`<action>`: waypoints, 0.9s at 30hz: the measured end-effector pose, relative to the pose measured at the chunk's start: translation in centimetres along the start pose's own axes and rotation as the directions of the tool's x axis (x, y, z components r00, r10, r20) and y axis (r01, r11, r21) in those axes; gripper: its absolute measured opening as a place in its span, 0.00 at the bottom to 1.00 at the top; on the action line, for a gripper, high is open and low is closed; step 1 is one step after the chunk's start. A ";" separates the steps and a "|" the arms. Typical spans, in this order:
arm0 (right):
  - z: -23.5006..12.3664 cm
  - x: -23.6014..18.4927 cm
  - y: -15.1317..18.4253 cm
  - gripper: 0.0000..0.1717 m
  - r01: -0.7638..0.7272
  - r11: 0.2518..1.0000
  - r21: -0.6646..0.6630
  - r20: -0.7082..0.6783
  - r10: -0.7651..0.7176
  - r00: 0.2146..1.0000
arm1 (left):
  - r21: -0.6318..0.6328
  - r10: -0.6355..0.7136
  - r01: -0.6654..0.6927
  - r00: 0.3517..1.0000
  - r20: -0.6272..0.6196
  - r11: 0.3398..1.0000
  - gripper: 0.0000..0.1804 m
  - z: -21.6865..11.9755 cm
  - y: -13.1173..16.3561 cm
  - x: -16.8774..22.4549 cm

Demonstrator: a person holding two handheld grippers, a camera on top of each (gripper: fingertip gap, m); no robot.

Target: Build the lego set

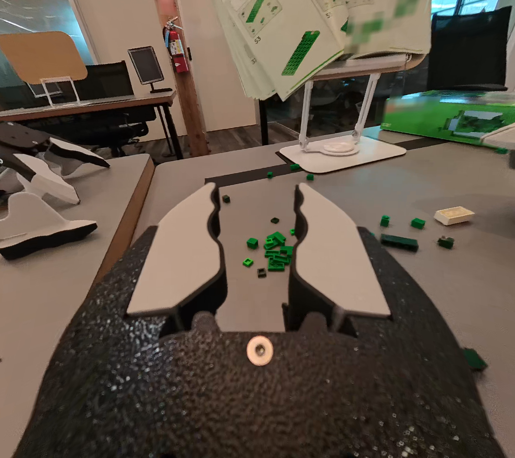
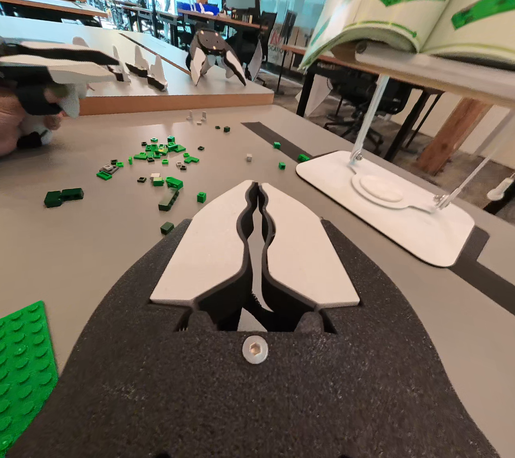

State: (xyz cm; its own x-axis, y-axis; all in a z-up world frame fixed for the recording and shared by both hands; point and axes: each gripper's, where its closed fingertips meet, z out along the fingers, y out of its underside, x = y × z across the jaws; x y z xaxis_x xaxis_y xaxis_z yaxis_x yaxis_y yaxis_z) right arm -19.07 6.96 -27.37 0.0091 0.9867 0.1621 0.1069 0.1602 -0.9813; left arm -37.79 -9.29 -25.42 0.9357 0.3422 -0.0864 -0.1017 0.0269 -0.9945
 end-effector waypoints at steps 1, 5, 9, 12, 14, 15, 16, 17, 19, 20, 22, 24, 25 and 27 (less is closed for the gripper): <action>-0.1 -0.1 -0.1 0.00 0.019 1.000 0.011 -0.005 -0.019 1.000 | -0.016 0.009 -0.008 1.000 0.008 1.000 0.26 0.2 0.2 -0.1; -0.3 -0.3 -0.6 0.00 0.072 0.995 0.063 -0.031 -0.070 0.997 | 0.009 0.093 -0.093 0.996 0.008 0.996 0.17 0.3 -0.1 0.8; -0.7 0.4 -1.1 0.00 0.063 0.992 0.110 -0.079 -0.054 0.995 | 0.027 0.135 -0.134 0.990 -0.028 0.991 0.13 0.3 -0.3 2.1; -0.8 0.8 -1.2 0.00 0.043 0.991 0.124 -0.090 -0.032 0.995 | 0.025 0.120 -0.118 0.992 -0.047 0.993 0.09 0.3 -0.2 2.3; -0.8 1.0 -1.2 0.00 0.037 0.991 0.128 -0.095 -0.025 0.995 | 0.038 0.092 -0.091 0.995 -0.034 0.995 0.07 0.1 -0.5 1.9; -0.9 1.0 -1.2 0.00 0.037 0.991 0.128 -0.096 -0.025 0.995 | 0.040 0.078 -0.077 0.997 -0.021 0.996 0.06 0.0 -0.5 1.5; -0.9 0.9 -1.2 0.00 0.039 0.991 0.127 -0.096 -0.026 0.995 | 0.039 0.067 -0.066 0.998 -0.007 0.997 0.05 -0.2 -0.6 1.1; -0.9 0.9 -1.2 0.00 0.042 0.991 0.126 -0.097 -0.029 0.995 | 0.042 0.057 -0.057 0.998 0.011 0.997 0.03 -0.3 -0.7 0.6; -0.8 0.9 -1.2 0.00 0.051 0.991 0.126 -0.104 -0.038 0.994 | 0.063 0.045 -0.047 0.998 0.036 0.997 0.00 -0.7 -1.2 0.1; -0.8 0.9 -1.2 0.00 0.057 0.990 0.126 -0.109 -0.043 0.993 | 0.083 0.042 -0.046 0.998 0.048 0.995 0.00 -0.9 -1.5 -0.1; -0.9 0.9 -1.2 0.00 0.068 0.990 0.124 -0.118 -0.053 0.992 | 0.113 0.052 -0.060 0.996 0.072 0.992 0.00 -1.5 -2.1 -0.5; -0.9 0.8 -1.0 0.00 0.071 0.992 0.108 -0.118 -0.058 0.991 | 0.110 0.070 -0.078 0.995 0.077 0.991 0.00 -1.6 -2.2 -0.5; -0.8 0.8 -0.7 0.00 0.066 0.994 0.092 -0.118 -0.055 0.992 | 0.103 0.077 -0.085 0.994 0.075 0.991 0.00 -1.5 -2.1 -0.4; -0.7 0.9 -0.6 0.00 0.054 0.995 0.078 -0.119 -0.045 0.992 | 0.095 0.083 -0.091 0.993 0.079 0.991 0.00 -1.5 -1.9 -0.4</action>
State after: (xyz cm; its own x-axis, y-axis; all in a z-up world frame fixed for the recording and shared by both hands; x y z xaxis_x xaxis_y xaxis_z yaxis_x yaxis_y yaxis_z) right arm -18.46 7.73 -26.61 0.1222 0.9685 0.2170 0.0294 0.2150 -0.9762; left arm -37.48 -10.91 -23.54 0.8944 0.4162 -0.1639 -0.2176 0.0847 -0.9724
